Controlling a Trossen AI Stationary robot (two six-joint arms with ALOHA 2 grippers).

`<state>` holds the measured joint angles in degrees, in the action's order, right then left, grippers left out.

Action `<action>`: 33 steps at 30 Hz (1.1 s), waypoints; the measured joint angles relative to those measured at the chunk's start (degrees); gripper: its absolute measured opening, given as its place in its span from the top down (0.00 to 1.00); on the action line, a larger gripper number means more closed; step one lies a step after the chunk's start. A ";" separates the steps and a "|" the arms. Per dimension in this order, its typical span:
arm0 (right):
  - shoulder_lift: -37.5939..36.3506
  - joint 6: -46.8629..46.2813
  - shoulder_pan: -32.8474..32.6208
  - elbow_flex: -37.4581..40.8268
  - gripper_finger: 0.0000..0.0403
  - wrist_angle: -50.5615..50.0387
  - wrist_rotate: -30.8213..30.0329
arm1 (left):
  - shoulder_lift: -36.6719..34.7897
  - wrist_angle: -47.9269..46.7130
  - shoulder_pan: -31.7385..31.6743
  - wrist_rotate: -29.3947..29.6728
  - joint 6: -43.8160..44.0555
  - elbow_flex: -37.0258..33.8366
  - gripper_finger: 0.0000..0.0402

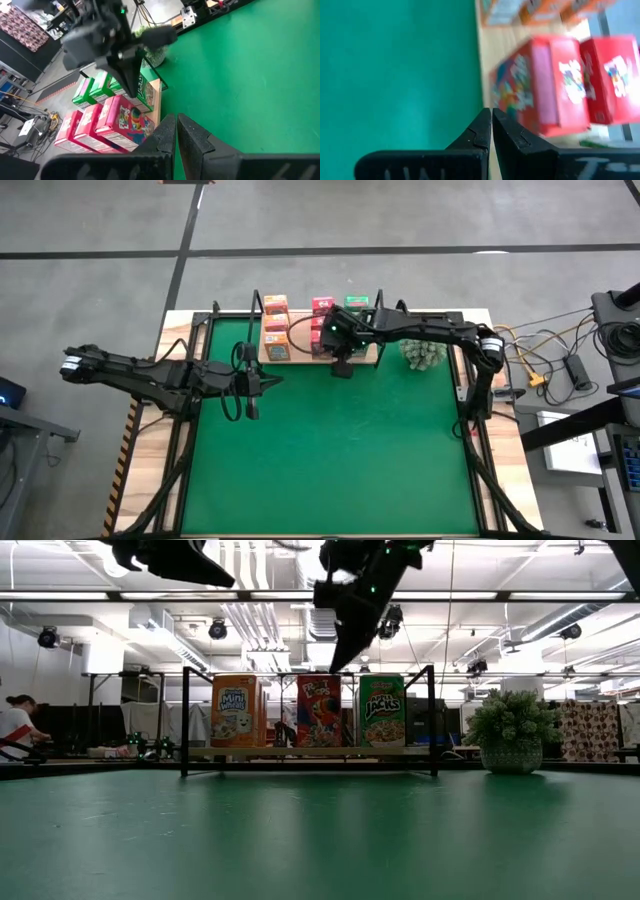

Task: Stack cereal on shelf
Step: Adjust the red cereal boxes on the shelf

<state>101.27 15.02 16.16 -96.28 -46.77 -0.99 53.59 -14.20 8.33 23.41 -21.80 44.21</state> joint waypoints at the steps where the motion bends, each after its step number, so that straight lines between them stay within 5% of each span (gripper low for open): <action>1: -0.55 0.02 -0.60 0.30 0.98 0.64 0.06 | 0.00 -0.18 -0.02 -0.01 0.00 0.00 1.00; 10: -7.75 1.51 -4.65 8.24 0.98 12.50 -0.07 | -0.51 -0.39 -0.01 0.01 0.96 0.00 1.00; 22: -22.75 1.38 -4.49 31.13 0.98 37.72 -0.68 | 0.13 1.60 -0.19 0.07 5.74 0.00 1.00; 33: -32.82 -0.66 -4.80 49.63 0.98 56.11 -0.48 | 3.22 16.04 -4.45 0.14 -1.51 0.00 1.00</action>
<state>68.46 14.36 11.35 -46.66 9.34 -1.48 56.81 1.84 3.88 23.55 -23.31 44.21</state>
